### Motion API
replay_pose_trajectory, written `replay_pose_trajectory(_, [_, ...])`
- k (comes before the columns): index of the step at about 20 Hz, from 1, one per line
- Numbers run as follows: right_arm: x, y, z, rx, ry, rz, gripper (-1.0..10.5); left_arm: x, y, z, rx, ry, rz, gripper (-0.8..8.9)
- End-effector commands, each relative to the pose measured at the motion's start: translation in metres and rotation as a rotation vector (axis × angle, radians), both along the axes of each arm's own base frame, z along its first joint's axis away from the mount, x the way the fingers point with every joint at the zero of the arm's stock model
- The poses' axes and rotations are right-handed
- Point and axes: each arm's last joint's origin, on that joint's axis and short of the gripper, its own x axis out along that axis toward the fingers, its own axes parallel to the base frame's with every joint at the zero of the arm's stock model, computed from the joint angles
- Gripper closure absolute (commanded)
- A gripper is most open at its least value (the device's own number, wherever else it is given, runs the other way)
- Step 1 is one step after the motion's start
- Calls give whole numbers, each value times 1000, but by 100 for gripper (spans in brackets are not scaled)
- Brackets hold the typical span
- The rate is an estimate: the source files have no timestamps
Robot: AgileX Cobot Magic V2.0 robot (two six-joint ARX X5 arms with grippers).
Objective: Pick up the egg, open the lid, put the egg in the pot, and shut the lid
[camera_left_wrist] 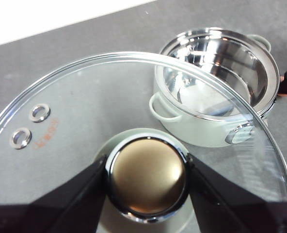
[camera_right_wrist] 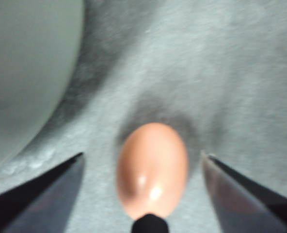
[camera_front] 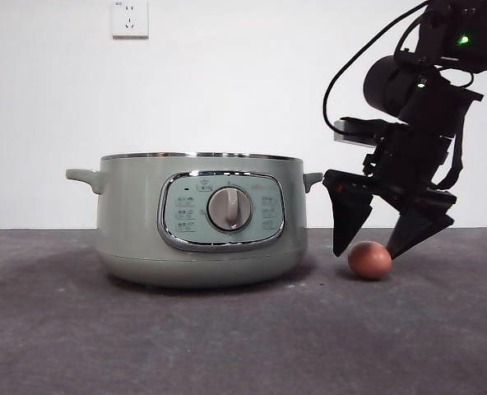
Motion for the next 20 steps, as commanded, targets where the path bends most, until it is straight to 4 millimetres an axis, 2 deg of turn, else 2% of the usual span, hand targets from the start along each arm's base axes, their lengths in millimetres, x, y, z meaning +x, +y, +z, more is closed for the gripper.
replay_pose_trajectory(1, [1,2,-6,-3,23,-20,608,-12,1,7,-20,-76,4,822])
replay_pose_trajectory(3, [1,1,-7,-2,38,-41,611,-18,1,8,-22,-92,5,822])
replay_pose_trajectory(6, [-2,-1,-8,-58,54,-60,744,-22,1,9,-28,-104,7,822])
replay_pose_trajectory(14, [-1,-1,-8,-55,48,-60,958,-24,1,7,-33,-84,11,822])
replay_pose_trajectory(20, [-3,-1,0,-41,31,-58,958,-24,1,7,-33,-83,11,822])
